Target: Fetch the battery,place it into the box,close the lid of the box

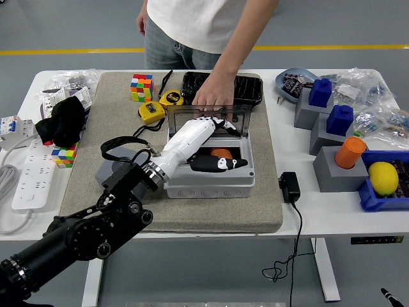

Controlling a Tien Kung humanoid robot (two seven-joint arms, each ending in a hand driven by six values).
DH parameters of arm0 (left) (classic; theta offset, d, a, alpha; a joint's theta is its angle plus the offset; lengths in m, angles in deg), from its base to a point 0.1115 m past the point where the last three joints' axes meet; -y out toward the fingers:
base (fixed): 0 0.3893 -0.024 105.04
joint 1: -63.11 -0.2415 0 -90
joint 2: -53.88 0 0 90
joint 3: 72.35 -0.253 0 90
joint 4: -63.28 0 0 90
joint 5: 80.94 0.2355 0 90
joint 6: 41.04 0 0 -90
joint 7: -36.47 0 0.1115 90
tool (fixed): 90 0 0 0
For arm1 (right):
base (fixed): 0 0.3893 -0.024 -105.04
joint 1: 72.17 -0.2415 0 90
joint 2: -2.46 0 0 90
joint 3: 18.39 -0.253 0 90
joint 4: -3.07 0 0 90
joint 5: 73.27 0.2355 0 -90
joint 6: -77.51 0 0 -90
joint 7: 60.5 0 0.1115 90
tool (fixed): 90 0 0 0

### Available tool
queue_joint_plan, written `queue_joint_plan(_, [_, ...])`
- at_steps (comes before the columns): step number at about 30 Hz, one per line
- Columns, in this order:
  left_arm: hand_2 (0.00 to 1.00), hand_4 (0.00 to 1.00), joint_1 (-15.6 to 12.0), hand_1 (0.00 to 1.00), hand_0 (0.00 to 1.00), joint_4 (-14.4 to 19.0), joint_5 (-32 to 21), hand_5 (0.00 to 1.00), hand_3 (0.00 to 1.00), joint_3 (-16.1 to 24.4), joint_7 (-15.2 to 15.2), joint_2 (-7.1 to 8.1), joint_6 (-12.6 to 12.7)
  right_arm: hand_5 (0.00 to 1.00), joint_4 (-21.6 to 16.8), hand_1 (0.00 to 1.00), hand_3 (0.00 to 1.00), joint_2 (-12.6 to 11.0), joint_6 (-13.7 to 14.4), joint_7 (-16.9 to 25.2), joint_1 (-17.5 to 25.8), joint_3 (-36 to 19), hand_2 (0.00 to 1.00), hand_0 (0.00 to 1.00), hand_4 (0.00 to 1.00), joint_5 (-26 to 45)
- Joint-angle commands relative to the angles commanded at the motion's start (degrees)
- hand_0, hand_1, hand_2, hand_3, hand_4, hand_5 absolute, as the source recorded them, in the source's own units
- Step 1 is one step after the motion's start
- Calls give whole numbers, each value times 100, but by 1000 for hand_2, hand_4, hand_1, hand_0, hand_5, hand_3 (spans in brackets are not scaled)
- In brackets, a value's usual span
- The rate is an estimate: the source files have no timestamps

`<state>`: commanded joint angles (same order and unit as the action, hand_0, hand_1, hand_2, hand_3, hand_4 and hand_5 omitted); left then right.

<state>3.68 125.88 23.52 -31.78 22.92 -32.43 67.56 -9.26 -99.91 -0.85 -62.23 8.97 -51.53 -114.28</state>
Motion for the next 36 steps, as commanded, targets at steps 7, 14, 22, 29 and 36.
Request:
queue_joint_plan(7, [394,998,-324,331,303,1359,-217,711,445,349,906,294,-1619,998,6,723,755,12,10,-6,16,-38,726,780,998,-8])
queue_joint_plan(14, [352,998,-448,309,295,2196,-1828,711,428,902,1387,311,-2829,998,0,722,756,17,7,-7,11,-52,725,780,998,-16])
queue_joint_plan(22, [494,998,-289,485,355,2008,-3697,681,509,1380,791,94,-1753,998,0,723,756,28,3,-10,6,17,725,780,998,20])
queue_joint_plan(29, [908,998,-118,998,998,1446,-3127,801,806,1460,896,42,-1194,998,0,722,755,16,4,-3,-4,49,725,779,998,38])
queue_joint_plan(36, [998,998,-82,998,998,1205,-1572,998,912,1379,1462,59,-1163,998,-5,722,755,14,4,-3,-7,77,725,779,998,38])
